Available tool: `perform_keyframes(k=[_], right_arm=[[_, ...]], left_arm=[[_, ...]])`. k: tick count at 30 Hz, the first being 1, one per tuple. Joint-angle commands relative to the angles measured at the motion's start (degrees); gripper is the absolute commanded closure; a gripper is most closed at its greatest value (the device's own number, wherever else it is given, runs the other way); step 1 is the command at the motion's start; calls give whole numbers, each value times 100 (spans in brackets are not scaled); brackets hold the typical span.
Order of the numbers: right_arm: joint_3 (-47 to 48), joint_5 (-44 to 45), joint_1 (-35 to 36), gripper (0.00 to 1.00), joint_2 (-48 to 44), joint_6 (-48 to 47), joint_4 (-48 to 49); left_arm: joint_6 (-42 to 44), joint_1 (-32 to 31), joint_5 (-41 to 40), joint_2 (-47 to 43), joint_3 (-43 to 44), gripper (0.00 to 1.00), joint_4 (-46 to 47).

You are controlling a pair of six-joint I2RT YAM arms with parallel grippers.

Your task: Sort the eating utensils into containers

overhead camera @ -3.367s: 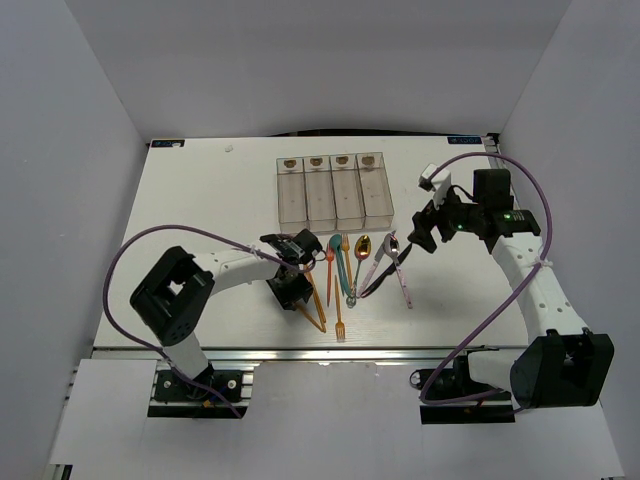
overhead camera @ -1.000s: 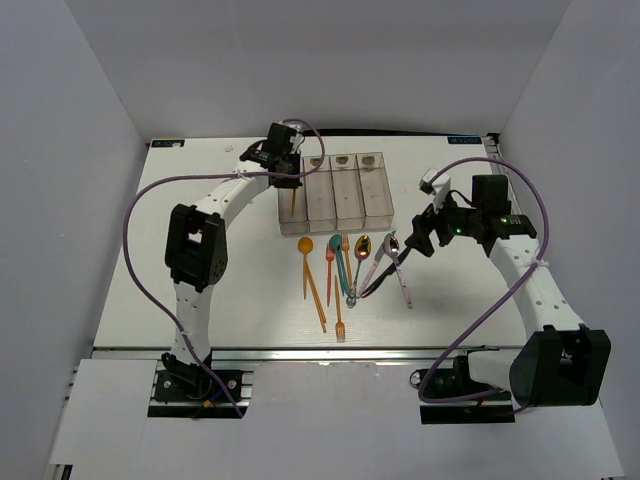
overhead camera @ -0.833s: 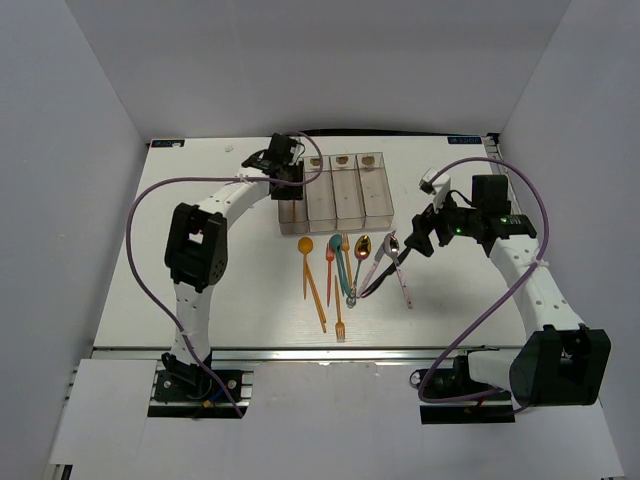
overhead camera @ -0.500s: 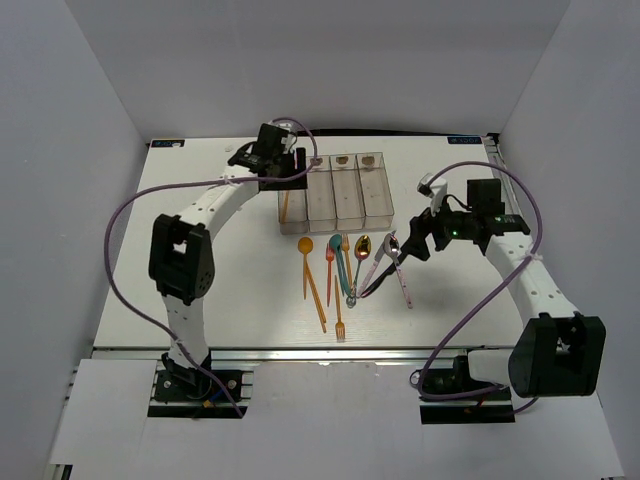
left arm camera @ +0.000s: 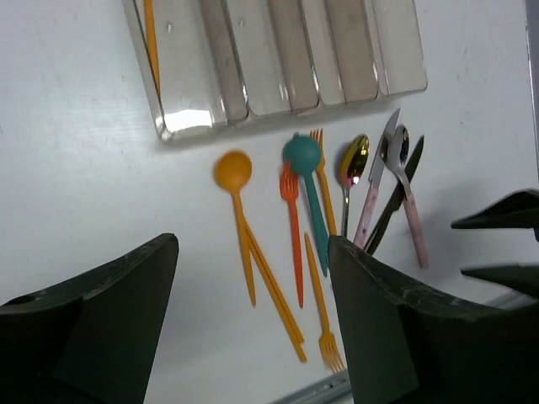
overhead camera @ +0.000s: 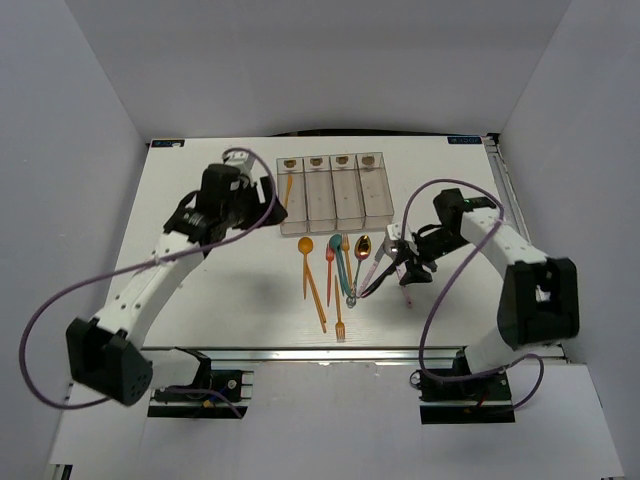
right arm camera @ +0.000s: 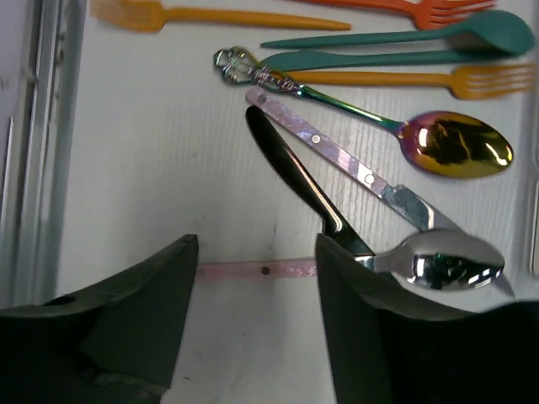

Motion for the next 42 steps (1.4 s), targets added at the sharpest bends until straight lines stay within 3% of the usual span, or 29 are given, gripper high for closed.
perform_keyframes(k=[1, 9, 14, 30, 33, 36, 39, 42], right_arm=[[671, 377, 127, 40, 786, -2569, -1219], [910, 1037, 909, 41, 1351, -2439, -544], [831, 1363, 1243, 41, 1641, -2088, -149], [603, 2294, 1454, 41, 2125, -1463, 915], [383, 2531, 1568, 46, 2108, -1489, 1144], [286, 2567, 1630, 56, 2116, -1490, 1214], [207, 2672, 1639, 73, 2134, -1533, 1171], [180, 2813, 1630, 80, 2178, -1560, 1162]], left_arm=[[-593, 33, 116, -1007, -791, 17, -51], [-1683, 33, -42, -3154, -2750, 17, -287], [-2062, 33, -235, -3911, -3087, 16, -577], [-2115, 33, -192, -3736, -3060, 14, -569], [-2158, 25, -139, -3736, -3087, 14, -534], [-2185, 24, -112, -3736, -3113, 14, -508], [-2176, 33, -86, -3727, -3122, 14, -490], [-2185, 33, -77, -3692, -3131, 14, -455]])
